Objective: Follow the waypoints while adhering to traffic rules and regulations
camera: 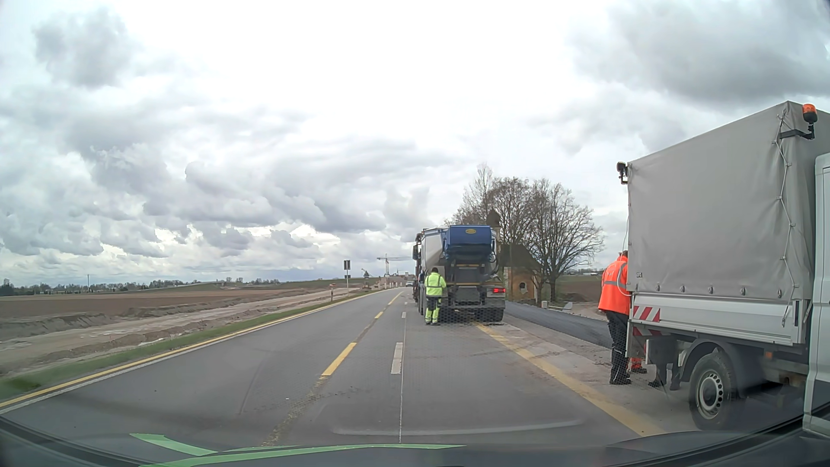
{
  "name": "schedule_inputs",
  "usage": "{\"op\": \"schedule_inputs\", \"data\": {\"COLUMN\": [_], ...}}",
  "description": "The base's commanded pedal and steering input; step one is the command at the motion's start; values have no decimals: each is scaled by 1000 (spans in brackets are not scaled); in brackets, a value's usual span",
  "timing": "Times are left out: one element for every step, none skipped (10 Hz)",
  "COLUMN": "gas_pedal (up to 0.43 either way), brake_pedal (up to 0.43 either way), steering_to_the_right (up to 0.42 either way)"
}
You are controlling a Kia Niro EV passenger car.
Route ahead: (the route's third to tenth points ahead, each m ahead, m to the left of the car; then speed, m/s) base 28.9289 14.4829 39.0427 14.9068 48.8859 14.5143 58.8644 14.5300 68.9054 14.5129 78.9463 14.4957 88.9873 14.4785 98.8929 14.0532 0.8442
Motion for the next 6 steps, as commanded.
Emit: {"op": "schedule_inputs", "data": {"gas_pedal": [0,0,0,0,0,0], "brake_pedal": [104,104,104,104,104,104], "steering_to_the_right": [8,8,8,8,7,8]}}
